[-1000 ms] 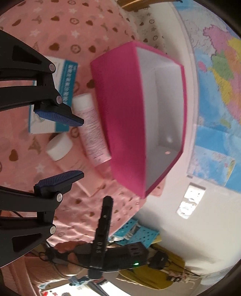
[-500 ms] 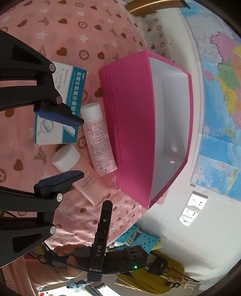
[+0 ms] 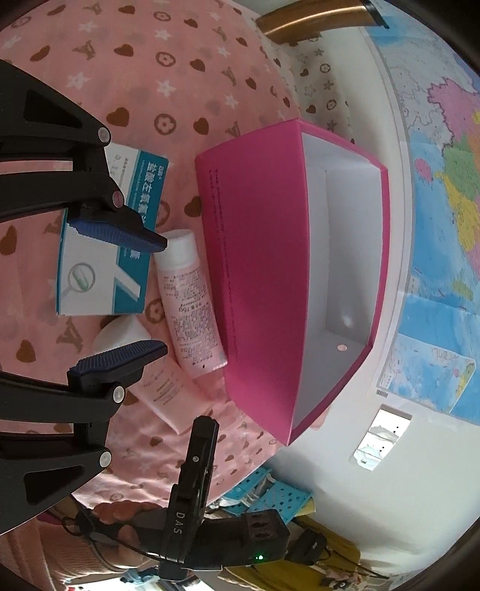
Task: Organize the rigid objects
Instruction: 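Move the right gripper back to the pink-white lotion tube beside the box, then position the right gripper fingers around the pink-white lotion tube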
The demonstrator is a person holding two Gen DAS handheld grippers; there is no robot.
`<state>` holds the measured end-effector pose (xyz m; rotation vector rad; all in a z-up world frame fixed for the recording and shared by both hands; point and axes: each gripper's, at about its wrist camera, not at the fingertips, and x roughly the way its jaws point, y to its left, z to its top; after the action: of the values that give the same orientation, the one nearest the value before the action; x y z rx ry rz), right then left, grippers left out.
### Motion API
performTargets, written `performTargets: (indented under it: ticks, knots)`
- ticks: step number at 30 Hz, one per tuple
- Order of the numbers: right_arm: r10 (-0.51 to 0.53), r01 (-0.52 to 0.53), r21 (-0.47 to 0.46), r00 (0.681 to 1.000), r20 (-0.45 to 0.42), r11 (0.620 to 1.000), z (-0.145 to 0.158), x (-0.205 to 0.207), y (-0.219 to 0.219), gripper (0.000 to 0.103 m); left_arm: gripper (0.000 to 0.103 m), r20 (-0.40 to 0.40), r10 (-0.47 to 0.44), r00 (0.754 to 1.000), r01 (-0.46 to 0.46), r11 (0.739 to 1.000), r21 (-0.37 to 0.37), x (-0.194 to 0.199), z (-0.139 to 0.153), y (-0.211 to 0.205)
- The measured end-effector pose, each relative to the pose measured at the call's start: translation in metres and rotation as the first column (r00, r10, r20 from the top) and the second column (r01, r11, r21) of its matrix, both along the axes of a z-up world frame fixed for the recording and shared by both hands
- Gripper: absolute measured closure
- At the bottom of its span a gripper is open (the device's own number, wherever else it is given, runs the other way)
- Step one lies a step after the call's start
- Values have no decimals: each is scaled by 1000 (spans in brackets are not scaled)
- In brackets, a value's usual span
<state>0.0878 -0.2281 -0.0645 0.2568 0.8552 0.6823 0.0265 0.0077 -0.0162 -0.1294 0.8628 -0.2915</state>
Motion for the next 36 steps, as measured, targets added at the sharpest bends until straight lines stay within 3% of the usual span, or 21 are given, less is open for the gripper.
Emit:
performTargets:
  ticks: [21, 26, 29, 36]
  knots:
    - [83, -85, -55, 996, -39, 995, -16, 32, 43, 53, 53, -63, 0, 998, -1, 1000, -12, 29, -18, 1]
    - [67, -68, -42, 997, -36, 997, -13, 29, 41, 53, 53, -70, -5, 998, 3, 1000, -27, 30, -20, 2]
    - [87, -88, -16, 996, -30, 996, -9, 25, 42, 57, 53, -71, -49, 996, 43, 995, -85, 28, -19, -1]
    - [101, -101, -50, 995, -8, 994, -8, 19, 49, 59, 53, -24, -43, 999, 43, 999, -3, 21, -11, -12]
